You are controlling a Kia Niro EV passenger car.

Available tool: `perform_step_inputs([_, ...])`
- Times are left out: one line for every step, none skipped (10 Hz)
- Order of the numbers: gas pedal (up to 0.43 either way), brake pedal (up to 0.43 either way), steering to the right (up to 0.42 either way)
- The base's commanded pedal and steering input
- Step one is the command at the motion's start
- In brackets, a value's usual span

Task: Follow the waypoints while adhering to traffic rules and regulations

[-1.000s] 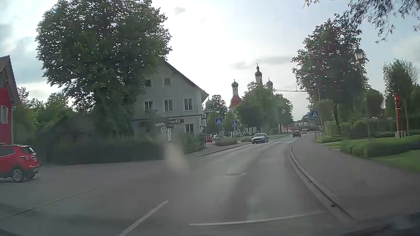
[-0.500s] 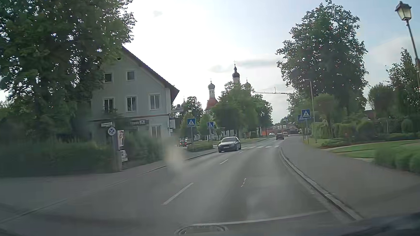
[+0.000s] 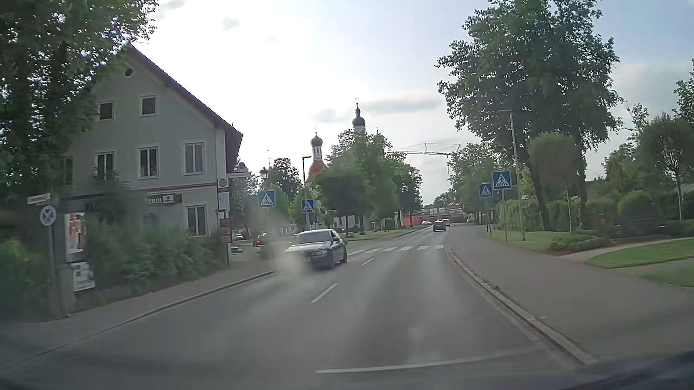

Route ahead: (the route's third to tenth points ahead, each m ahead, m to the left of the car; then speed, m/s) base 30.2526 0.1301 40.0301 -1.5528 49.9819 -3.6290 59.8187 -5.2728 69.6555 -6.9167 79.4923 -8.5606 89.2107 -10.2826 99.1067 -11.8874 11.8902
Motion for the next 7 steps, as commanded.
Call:
perform_step_inputs([0.169,0.000,0.040])
perform_step_inputs([0.169,0.000,0.039])
perform_step_inputs([0.169,0.000,0.037])
perform_step_inputs([0.189,0.000,0.037])
perform_step_inputs([0.189,0.000,0.037])
perform_step_inputs([0.189,0.000,0.034])
perform_step_inputs([0.189,0.000,0.031])
